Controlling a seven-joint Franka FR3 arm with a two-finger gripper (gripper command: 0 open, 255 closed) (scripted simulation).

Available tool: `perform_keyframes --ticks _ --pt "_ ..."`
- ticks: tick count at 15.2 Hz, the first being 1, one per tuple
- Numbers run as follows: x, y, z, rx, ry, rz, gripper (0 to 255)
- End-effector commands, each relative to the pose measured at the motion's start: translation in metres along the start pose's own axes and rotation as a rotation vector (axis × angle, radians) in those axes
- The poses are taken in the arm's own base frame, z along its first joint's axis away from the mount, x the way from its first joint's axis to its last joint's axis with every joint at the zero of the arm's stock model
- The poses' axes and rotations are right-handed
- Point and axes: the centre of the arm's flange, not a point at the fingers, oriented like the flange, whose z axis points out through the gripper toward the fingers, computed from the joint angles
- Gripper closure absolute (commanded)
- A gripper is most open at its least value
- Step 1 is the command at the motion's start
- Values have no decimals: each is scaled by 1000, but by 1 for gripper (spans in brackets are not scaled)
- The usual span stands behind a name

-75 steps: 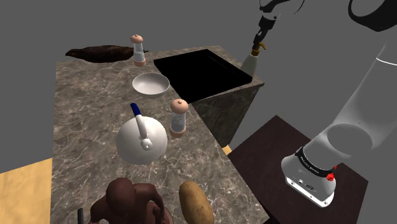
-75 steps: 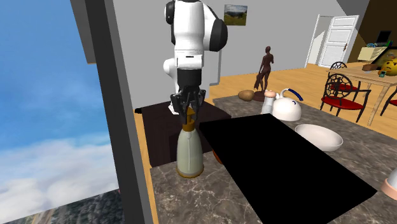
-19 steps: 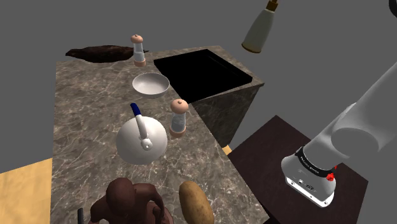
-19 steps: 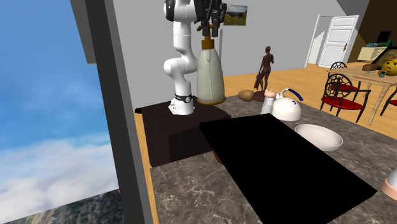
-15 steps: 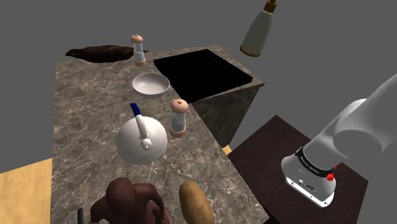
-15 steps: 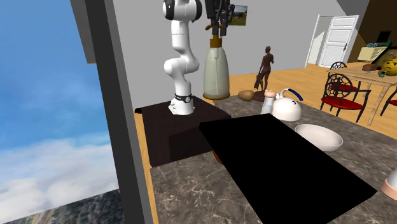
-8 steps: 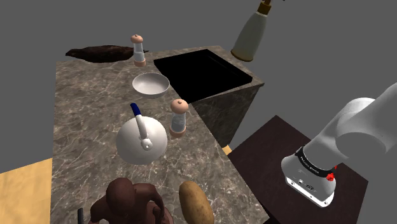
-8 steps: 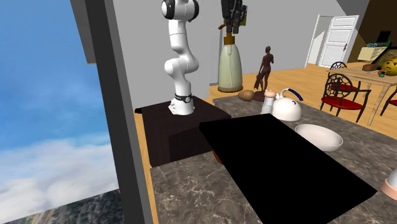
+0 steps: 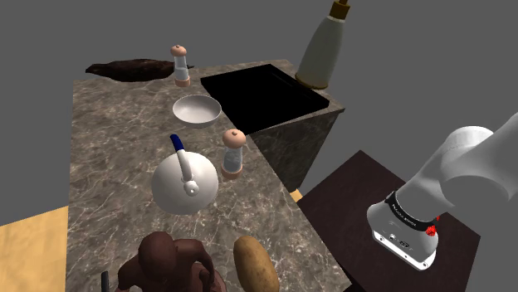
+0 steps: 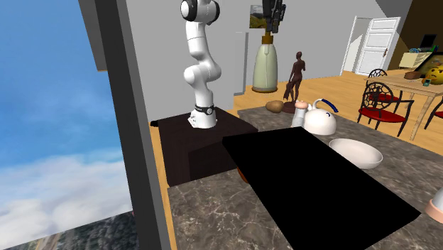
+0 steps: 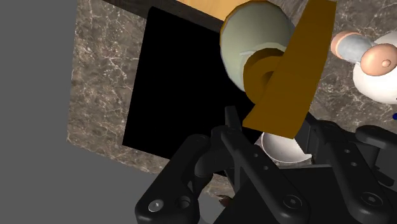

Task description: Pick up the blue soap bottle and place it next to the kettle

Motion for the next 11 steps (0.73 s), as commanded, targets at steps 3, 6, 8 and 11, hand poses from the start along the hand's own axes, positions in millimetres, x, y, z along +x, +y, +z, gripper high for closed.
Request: perform_keyframes --ticks 3,6,8,11 --pt "-3 -53 -11 0 0 1 255" --pt "-5 -92 -20 0 0 1 255" --pt "-6 -118 -25 0 0 1 255" --pt "-8 -156 -34 0 0 1 255"
